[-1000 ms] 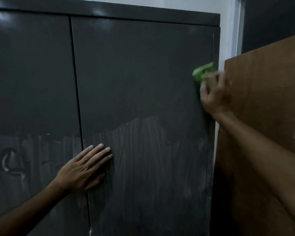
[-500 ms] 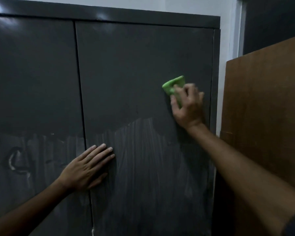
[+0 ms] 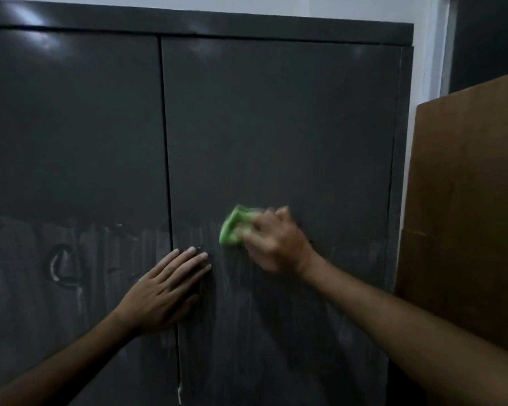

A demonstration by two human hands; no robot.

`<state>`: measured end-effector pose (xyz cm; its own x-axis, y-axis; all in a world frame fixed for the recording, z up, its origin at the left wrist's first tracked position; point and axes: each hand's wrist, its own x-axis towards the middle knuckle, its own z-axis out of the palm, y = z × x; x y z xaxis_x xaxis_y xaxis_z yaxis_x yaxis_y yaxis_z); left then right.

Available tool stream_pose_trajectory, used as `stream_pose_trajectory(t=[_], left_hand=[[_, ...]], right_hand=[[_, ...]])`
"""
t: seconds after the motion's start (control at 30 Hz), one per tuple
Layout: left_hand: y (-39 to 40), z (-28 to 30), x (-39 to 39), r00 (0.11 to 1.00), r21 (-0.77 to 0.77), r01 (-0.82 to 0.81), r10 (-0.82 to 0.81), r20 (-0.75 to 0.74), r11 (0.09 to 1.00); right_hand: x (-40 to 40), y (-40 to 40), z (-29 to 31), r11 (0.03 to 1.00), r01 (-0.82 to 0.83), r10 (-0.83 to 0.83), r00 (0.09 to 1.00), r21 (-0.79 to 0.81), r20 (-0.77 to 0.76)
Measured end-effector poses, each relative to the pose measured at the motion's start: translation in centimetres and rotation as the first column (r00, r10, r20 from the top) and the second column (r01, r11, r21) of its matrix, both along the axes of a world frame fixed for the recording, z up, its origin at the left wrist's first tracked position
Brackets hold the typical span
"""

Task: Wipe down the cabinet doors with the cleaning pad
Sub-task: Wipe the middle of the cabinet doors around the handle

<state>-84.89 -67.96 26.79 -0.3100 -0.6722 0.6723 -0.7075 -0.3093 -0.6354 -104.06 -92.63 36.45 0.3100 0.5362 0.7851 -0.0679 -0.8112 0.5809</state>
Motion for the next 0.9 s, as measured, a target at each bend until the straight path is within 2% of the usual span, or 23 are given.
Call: stream_pose_trajectory(t=[0.03,0.07,0.1,0.17,0.23,0.27,0.3,0.37,0.4,0.43,0.47,0.53,0.6,0.63,0.67,0.7,0.73,0.8,0.83,0.87,0.9], left_hand=[[0.6,-0.5,0.4,1.000,-0.012,-0.007,0.007,-0.001,1.000],[1.2,-0.9,0.8,1.000,-0.025,-0.017,0.017,-0.004,1.000],[1.9,-1.2,1.2,1.000,-0.043,-0.027,0.027,-0.013,0.999],[2.8,-1.6,2.1,0.998,-0.078,-0.046,0.042,-0.045,0.996],[3.2,-1.8,2.6,0.997,-0.090,-0.057,0.051,-0.065,0.994],[3.2,-1.9,2.8,0.996,-0.088,-0.061,0.055,-0.067,0.994],[3.1,-1.9,2.9,0.996,-0.089,-0.062,0.057,-0.066,0.994],[2.9,-2.0,3.2,0.996,-0.095,-0.068,0.062,-0.060,0.993],[2.9,-2.1,3.3,0.996,-0.094,-0.075,0.070,-0.054,0.993],[2.9,-2.2,3.4,0.996,-0.095,-0.084,0.080,-0.048,0.992],[2.9,-2.2,3.4,0.995,-0.099,-0.093,0.089,-0.044,0.991],[2.9,-2.1,3.3,0.995,-0.100,-0.094,0.090,-0.044,0.991],[3.1,-2.0,2.9,0.996,-0.091,-0.072,0.068,-0.052,0.993],[3.3,-1.9,2.8,0.996,-0.091,-0.064,0.058,-0.065,0.994],[3.7,-1.9,2.7,0.995,-0.098,-0.059,0.051,-0.084,0.993],[4.2,-2.0,2.7,0.994,-0.111,-0.058,0.047,-0.100,0.992],[4.9,-2.2,2.9,0.993,-0.125,-0.063,0.049,-0.108,0.990],[6.6,-2.7,3.8,0.992,-0.148,-0.080,0.064,-0.110,0.986],[7.5,-2.8,4.4,0.991,-0.167,-0.086,0.066,-0.118,0.982],[8.3,-2.9,5.0,0.988,-0.188,-0.092,0.067,-0.136,0.978],[9.0,-3.1,5.5,0.985,-0.206,-0.100,0.068,-0.156,0.973]], right_hand=[[-0.5,0.0,-0.9,0.992,0.009,-0.023,0.994,-0.128,-0.111],[-0.8,-0.4,-0.2,0.982,0.007,-0.037,0.987,-0.187,-0.155],[-0.7,-0.7,1.4,0.985,0.014,-0.037,0.991,-0.174,-0.126],[0.0,-0.6,5.0,0.998,0.025,-0.029,0.995,0.050,0.091],[0.9,0.7,6.8,0.923,-0.050,-0.058,0.962,0.382,0.265],[1.6,1.7,5.8,0.893,-0.094,-0.046,0.954,0.441,0.297],[2.5,2.9,4.0,0.903,-0.103,-0.015,0.963,0.417,0.271],[3.1,4.5,-0.8,0.991,-0.056,0.049,0.997,0.123,0.061],[2.8,4.5,-2.0,0.999,-0.034,0.032,0.998,-0.029,-0.052],[2.5,4.1,-1.8,0.993,-0.019,0.006,0.993,-0.117,-0.115],[2.4,3.7,-0.5,0.993,-0.006,-0.007,0.994,-0.116,-0.106],[3.0,3.7,2.8,0.994,0.000,-0.009,0.997,0.110,0.080],[3.7,4.6,4.8,0.901,-0.070,-0.054,0.961,0.429,0.271],[4.4,5.4,4.2,0.866,-0.114,-0.052,0.948,0.487,0.313],[5.1,6.3,2.7,0.868,-0.123,-0.034,0.952,0.481,0.303],[5.8,7.3,0.6,0.916,-0.092,0.004,0.975,0.390,0.222],[6.0,8.1,-1.8,0.972,-0.060,0.036,0.993,0.228,0.111],[5.5,8.4,-3.5,0.999,-0.025,0.021,0.996,-0.044,-0.086],[5.5,8.2,-2.5,0.997,-0.019,0.011,0.995,-0.076,-0.095],[5.8,8.2,-1.0,1.000,-0.007,0.006,0.999,-0.021,-0.051],[6.2,8.4,0.4,0.995,-0.011,0.005,0.999,0.101,0.054]])
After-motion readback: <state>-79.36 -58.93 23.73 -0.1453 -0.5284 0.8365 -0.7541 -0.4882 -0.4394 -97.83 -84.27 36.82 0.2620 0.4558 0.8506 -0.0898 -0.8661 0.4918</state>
